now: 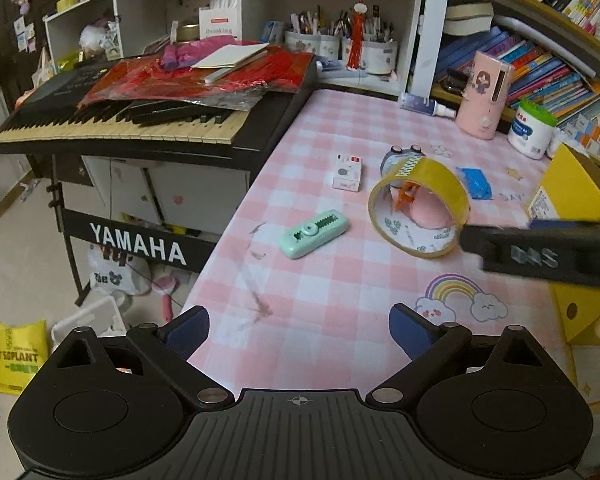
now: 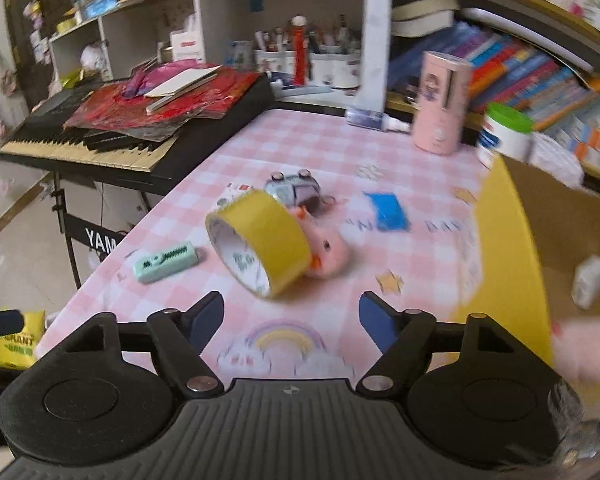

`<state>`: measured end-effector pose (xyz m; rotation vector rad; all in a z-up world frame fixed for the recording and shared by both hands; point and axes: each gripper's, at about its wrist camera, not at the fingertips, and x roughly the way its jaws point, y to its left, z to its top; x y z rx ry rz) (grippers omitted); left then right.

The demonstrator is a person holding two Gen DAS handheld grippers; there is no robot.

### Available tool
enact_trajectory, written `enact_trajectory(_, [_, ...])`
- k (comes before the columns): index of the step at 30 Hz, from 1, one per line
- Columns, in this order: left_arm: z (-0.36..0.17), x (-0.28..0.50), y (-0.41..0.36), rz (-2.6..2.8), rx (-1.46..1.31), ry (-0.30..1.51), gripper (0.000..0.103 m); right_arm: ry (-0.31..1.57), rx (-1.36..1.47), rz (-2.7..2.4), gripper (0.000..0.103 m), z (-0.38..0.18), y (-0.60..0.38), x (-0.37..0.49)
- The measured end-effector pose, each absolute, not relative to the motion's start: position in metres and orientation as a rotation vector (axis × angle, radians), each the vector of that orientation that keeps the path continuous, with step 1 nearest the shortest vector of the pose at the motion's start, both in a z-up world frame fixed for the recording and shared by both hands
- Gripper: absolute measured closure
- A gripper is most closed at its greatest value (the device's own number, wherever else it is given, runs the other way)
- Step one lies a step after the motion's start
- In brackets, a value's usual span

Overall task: Organize objects
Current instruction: 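Grasp the yellow tape roll with the right gripper while the left grasps the mint-green dispenser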

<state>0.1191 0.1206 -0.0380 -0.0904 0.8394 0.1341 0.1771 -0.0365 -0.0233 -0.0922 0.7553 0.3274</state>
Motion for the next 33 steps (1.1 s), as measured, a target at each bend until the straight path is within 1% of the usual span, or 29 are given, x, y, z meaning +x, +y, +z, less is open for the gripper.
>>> enact_trajectory(7, [-0.047,0.141,0.121,0.149,-0.093,0.876,0.015,0.774,-0.121,0.351,0.030,-0.042,-0.016,0.227])
enact_trajectory(10, [-0.050,0.151,0.119,0.150,-0.076,0.875,0.016,0.749,-0.173,0.356,0.032,-0.049,-0.007,0.239])
enact_trajectory(11, [-0.051,0.155,0.118,0.151,-0.073,0.874,0.017,0.741,-0.208,0.359,0.039,-0.052,-0.004,0.242])
enact_trajectory(12, [-0.053,0.161,0.117,0.150,-0.066,0.873,0.017,0.733,-0.235,0.366,0.049,-0.053,-0.001,0.244])
enact_trajectory(13, [-0.054,0.166,0.116,0.150,-0.057,0.875,0.017,0.721,-0.258,0.381,0.054,-0.054,0.000,0.246])
enact_trajectory(14, [-0.056,0.170,0.115,0.150,-0.051,0.877,0.018,0.713,-0.270,0.399,0.064,-0.054,0.000,0.248])
enact_trajectory(17, [-0.062,0.186,0.114,0.157,-0.053,0.885,0.019,0.710,-0.233,0.415,0.071,-0.048,-0.011,0.256])
enact_trajectory(21, [-0.072,0.206,0.116,0.200,-0.133,0.921,0.019,0.724,-0.138,0.393,0.091,-0.033,-0.035,0.262])
enact_trajectory(23, [-0.077,0.215,0.113,0.222,-0.144,0.925,0.020,0.726,-0.090,0.384,0.096,-0.026,-0.049,0.261])
enact_trajectory(25, [-0.080,0.223,0.108,0.238,-0.133,0.923,0.023,0.716,-0.045,0.376,0.096,-0.018,-0.060,0.258])
enact_trajectory(33, [-0.090,0.246,0.105,0.349,-0.162,0.919,0.024,0.717,-0.015,0.397,0.095,-0.006,-0.079,0.235])
